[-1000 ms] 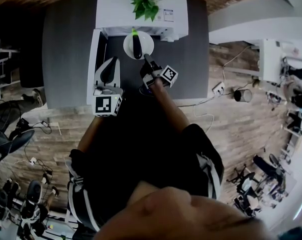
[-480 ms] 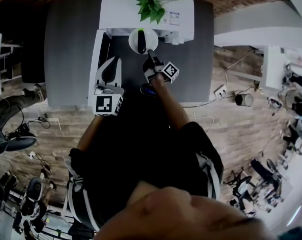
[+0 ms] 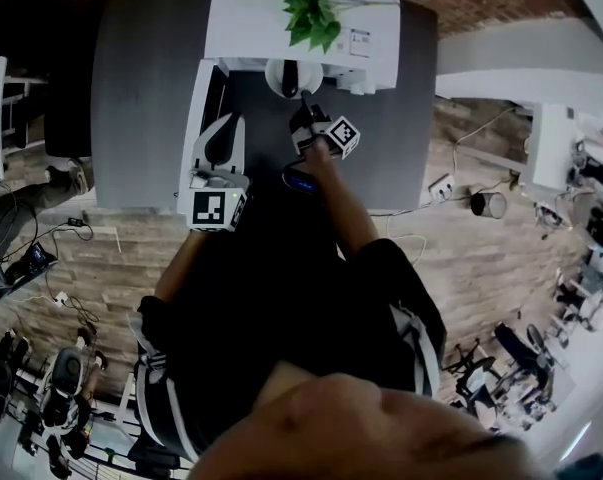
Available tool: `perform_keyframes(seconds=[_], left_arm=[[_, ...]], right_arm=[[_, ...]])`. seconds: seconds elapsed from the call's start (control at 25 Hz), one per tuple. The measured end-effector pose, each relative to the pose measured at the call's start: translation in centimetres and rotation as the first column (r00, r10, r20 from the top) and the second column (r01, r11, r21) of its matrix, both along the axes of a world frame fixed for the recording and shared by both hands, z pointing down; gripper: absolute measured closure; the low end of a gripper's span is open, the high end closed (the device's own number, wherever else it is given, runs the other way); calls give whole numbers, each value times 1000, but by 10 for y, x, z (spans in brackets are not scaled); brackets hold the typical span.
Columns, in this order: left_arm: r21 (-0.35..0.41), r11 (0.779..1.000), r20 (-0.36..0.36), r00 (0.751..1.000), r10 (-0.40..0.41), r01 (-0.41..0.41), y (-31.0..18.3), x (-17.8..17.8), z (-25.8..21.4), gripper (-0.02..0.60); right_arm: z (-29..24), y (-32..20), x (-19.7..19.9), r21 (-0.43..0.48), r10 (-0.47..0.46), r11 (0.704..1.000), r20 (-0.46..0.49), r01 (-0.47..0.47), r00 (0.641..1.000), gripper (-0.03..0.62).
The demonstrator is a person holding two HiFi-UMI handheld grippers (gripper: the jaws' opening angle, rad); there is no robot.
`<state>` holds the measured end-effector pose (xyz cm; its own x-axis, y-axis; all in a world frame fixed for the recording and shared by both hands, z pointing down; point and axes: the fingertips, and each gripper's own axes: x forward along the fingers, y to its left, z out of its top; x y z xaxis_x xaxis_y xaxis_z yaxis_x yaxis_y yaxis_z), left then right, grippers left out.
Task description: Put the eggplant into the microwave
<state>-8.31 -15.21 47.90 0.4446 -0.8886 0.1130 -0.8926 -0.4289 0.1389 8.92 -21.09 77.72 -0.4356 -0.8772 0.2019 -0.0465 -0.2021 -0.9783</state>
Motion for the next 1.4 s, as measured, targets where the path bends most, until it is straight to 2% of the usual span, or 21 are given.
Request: perform_keyframes(seconds=[0.6, 1.4], left_arm=[[-30, 1000, -2, 1000, -9, 9, -10, 1, 10, 540], [-35, 999, 1, 1000, -18, 18, -21, -1, 12, 540]], right_arm=[[25, -16, 6, -39, 12, 999, -22, -13, 1000, 556], [25, -35, 2, -33, 14, 999, -19, -14, 1000, 556]])
